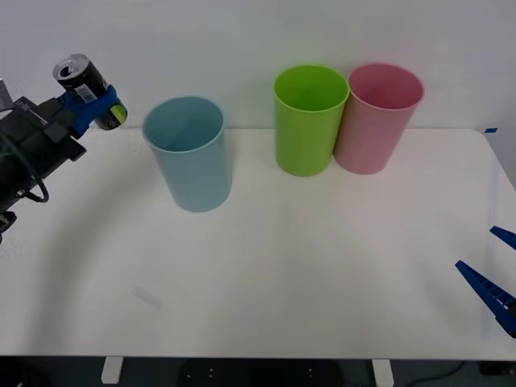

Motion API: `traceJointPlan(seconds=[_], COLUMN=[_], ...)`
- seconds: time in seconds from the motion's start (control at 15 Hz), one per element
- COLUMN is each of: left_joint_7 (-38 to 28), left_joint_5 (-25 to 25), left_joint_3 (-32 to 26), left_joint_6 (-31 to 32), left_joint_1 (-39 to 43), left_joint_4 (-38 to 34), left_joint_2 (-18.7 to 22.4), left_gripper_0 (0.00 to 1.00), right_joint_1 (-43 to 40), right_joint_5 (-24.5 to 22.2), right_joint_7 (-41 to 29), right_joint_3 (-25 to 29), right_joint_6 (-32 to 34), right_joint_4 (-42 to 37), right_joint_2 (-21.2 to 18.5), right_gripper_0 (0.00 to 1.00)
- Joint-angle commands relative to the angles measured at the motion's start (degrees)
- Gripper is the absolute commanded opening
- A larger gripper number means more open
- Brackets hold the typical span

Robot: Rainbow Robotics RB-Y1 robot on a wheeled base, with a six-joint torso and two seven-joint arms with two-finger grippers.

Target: Grasp the object on the table and drop it into the matching bin: aluminum can to the light blue bin, PET bottle to the pink bin.

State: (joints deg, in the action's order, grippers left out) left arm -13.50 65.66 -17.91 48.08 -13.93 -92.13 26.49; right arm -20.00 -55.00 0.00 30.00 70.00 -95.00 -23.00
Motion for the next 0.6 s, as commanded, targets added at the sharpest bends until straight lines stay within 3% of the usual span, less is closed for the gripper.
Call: traceJointPlan(seconds=[0.07, 0.6], left_joint_7=[-0.12, 0.23], left_joint_5=[2.80, 9.22], left_joint_3=[1.92, 6.84], left_joint_6=[-0.62, -0.62], left_joint_1=[-3.82, -16.92], left_joint_4=[3.45, 16.28], left_joint_2=[-0.03, -0.21], left_gripper_0=[0.00, 0.00], right_joint_1=[0.00, 0.00], right_joint_5=[0.00, 0.00], right_joint_7=[0.00, 0.00], right_joint_3=[0.00, 0.00], right_joint_6=[0.00, 0.00], right_joint_4=[0.00, 0.00], right_joint_2=[0.00, 0.00], right_gripper_0=[1.00, 1.00])
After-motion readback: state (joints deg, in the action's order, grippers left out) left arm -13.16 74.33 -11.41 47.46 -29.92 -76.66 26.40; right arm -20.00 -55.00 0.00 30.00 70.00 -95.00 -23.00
